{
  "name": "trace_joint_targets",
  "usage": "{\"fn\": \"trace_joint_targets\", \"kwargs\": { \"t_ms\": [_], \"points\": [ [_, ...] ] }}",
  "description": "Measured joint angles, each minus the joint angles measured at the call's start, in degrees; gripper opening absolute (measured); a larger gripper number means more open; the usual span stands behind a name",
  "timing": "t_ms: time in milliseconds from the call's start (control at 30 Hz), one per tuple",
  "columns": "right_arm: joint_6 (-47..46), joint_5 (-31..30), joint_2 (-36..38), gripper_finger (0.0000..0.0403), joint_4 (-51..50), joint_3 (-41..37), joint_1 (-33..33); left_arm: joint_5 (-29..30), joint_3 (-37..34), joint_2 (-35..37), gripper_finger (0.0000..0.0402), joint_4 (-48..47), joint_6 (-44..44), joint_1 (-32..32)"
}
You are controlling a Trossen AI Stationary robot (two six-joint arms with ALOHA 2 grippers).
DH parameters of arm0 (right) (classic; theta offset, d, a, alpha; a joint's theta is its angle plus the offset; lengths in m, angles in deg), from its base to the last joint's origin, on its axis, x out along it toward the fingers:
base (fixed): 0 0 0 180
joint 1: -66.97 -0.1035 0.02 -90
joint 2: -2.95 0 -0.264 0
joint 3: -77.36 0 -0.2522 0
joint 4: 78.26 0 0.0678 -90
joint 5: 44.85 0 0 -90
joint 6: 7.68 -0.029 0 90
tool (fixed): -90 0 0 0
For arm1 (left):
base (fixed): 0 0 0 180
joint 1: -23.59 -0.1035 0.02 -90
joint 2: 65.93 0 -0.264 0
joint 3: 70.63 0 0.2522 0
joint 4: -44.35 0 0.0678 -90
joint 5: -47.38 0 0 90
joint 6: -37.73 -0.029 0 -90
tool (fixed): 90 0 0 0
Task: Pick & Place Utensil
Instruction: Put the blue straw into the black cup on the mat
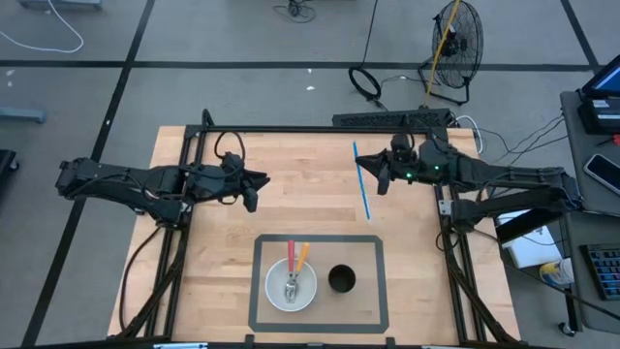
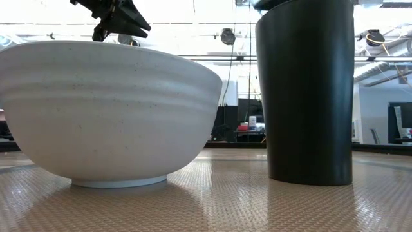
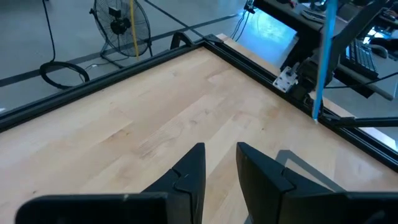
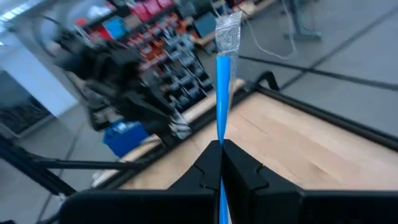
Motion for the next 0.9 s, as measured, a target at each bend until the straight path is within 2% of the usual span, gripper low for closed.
{"fn": "trace_joint_targets", "kwargs": {
  "t_ms": [433, 900],
  "points": [
    [6.0, 0.0, 1.5, 0.0, 14.7, 0.0, -6.3, 0.0, 0.0, 0.0, 0.0093, 0.5, 0.0, 0.0],
    [8.0, 0.0, 1.5, 0.0, 18.2, 0.0, -14.2, 0.0, 0.0, 0.0, 0.0093, 0.7, 0.4, 0.0]
  ]
}}
